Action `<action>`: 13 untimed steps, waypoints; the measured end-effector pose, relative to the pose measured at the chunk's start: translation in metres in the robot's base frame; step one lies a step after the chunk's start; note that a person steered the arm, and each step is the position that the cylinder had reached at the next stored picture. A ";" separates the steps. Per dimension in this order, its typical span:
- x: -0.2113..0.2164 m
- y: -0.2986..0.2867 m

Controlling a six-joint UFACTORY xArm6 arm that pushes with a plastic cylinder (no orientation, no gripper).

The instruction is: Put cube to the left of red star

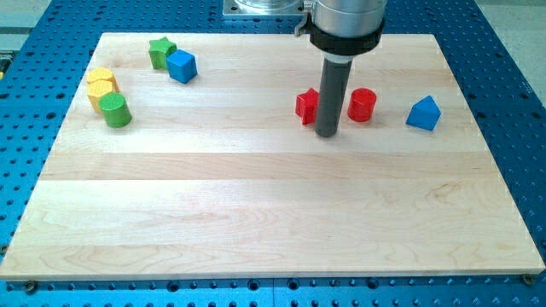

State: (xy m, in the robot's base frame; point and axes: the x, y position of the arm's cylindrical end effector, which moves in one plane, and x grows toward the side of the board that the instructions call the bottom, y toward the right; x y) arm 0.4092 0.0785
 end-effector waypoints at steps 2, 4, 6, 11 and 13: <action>0.026 -0.149; -0.075 -0.157; -0.173 -0.175; -0.114 -0.193; -0.132 -0.167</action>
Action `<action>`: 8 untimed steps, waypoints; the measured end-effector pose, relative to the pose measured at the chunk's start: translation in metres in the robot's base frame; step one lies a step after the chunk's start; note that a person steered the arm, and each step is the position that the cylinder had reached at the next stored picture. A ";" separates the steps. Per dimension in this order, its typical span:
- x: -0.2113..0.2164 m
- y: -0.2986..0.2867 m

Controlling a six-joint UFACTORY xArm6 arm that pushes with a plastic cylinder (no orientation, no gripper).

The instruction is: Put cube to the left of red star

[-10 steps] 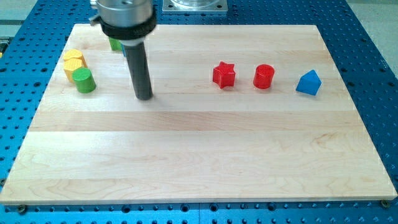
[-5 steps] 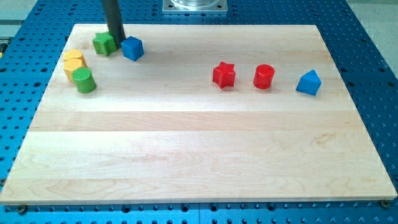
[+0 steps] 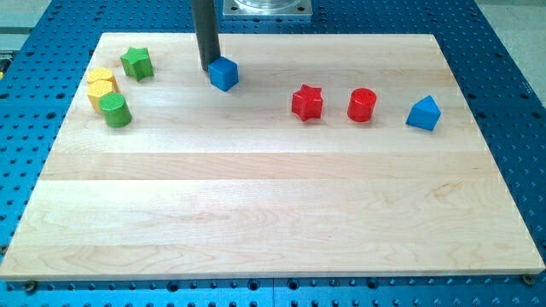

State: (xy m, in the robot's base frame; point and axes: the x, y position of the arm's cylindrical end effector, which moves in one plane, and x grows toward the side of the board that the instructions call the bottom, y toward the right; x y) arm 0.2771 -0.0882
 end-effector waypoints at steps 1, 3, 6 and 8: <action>0.002 0.017; 0.027 0.041; 0.073 0.048; 0.118 0.002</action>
